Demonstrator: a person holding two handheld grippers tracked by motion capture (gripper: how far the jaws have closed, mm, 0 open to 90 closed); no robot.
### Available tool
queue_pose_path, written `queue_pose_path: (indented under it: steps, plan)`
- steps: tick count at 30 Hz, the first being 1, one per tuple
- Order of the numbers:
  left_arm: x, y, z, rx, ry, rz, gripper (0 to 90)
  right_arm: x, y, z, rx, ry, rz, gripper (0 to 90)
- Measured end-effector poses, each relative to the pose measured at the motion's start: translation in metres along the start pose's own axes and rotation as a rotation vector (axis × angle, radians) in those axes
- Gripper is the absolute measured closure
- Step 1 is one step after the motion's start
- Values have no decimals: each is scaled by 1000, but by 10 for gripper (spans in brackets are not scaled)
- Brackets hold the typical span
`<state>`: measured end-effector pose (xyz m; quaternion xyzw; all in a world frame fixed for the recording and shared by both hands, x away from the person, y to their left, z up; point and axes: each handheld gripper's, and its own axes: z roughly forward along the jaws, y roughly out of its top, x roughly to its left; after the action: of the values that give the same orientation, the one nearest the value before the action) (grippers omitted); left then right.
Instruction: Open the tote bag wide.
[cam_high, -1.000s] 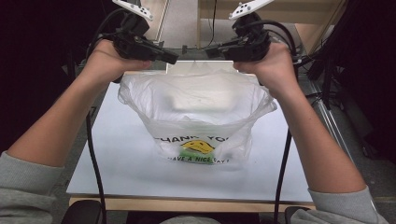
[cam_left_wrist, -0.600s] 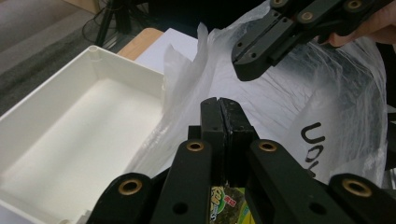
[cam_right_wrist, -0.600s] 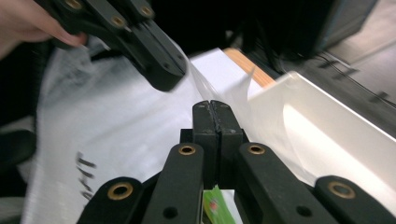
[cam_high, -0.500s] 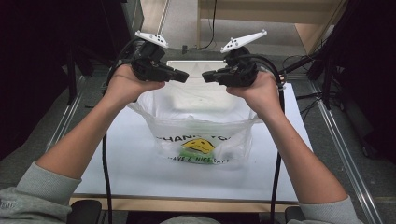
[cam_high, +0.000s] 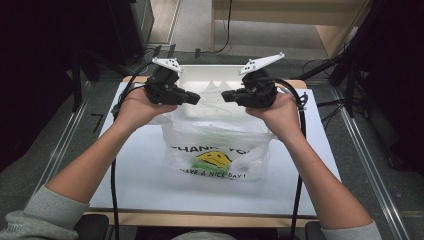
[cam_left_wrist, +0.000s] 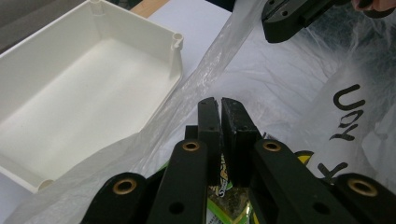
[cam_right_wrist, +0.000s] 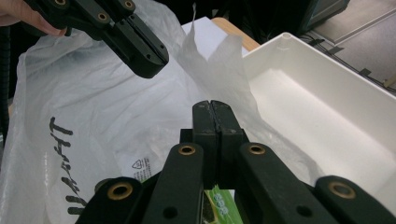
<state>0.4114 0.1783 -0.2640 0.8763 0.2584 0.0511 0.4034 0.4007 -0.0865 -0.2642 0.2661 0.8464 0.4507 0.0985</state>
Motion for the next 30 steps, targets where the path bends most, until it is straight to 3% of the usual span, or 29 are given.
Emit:
queue_pose_path:
  steps: [8, 11, 17, 30]
  plan:
    - [4, -17, 7, 0, -5, -44, 879, 1, -16, 9, 5, -8, 14, 900]
    - [5, -22, 9, 6, 15, -55, 881, 3, -21, 12, 19, -16, 42, 900]
    - [2, -30, 12, 32, 53, -65, 885, 7, -28, 12, 27, -64, 47, 900]
    - [0, -52, 23, 26, 49, -99, 883, 5, -53, 19, 20, -84, 88, 897]
